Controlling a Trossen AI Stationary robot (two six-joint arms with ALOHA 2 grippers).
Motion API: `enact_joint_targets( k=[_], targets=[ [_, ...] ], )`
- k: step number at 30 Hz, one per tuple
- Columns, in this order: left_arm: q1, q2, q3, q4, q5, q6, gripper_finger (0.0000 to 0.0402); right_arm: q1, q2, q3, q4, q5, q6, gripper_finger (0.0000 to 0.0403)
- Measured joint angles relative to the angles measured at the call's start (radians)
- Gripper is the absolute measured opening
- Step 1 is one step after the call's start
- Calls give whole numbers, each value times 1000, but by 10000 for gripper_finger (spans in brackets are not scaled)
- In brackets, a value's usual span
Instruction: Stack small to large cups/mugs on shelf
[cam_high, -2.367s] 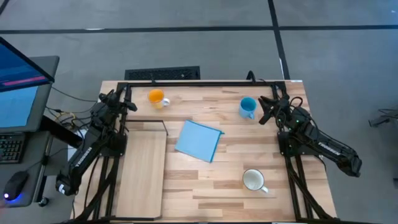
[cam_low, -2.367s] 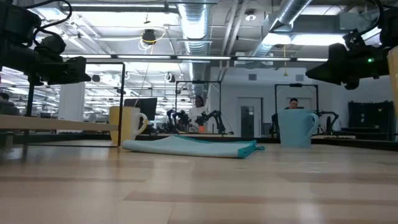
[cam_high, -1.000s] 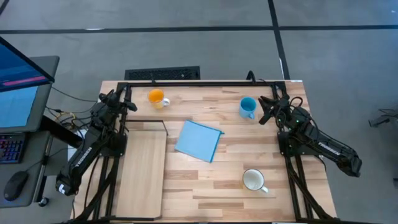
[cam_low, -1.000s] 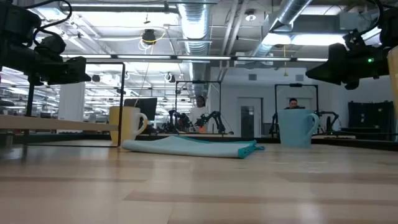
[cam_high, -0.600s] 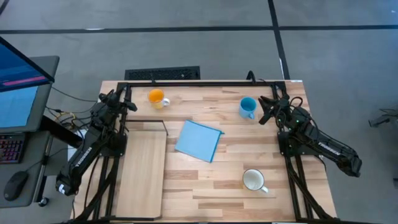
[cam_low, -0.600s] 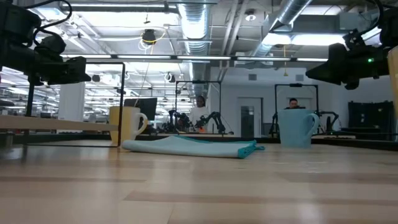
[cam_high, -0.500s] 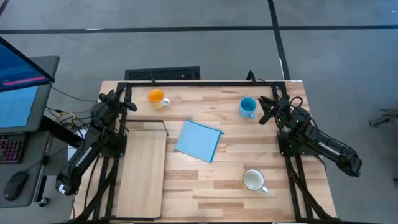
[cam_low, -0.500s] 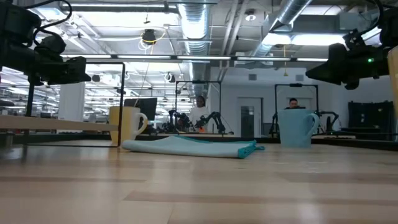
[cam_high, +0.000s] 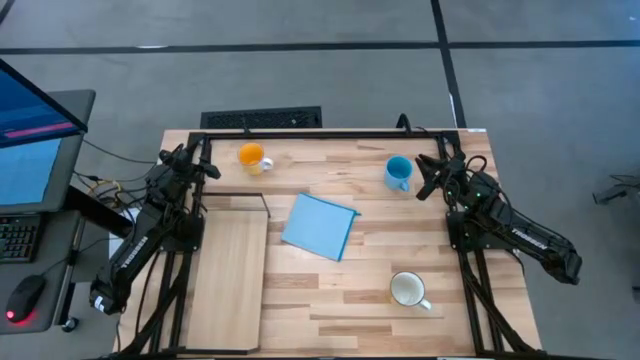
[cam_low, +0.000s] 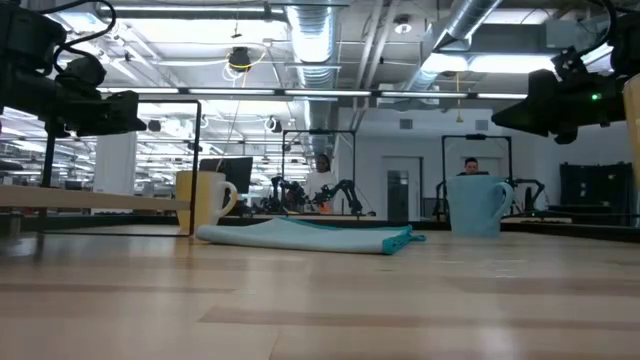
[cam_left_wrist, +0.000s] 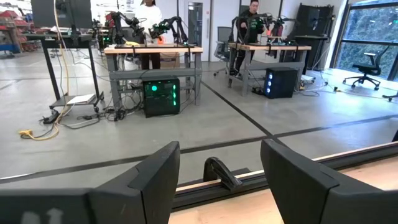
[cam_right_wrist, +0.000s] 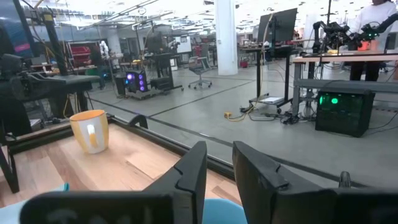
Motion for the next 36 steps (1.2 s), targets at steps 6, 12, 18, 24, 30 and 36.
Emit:
enact_joint_targets(
  k=[6,12,18,24,30,36],
  targets=[
    [0,0,0,1,0,0,217,0,0,0,0,0,0,102],
    [0,0,0,4,0,-24,217,0,0,-1,5,0,0,102],
    [0,0,0,5,0,-24,217,0,0,-1,6,0,2,102],
    [0,0,0,5,0,-26,217,-2,6,-1,5,3,58,102],
    [0,0,0,7,0,-26,217,-2,13,-1,91,4,89,102],
    [0,0,-1,9,0,-27,217,-2,13,6,286,43,90,102]
  ],
)
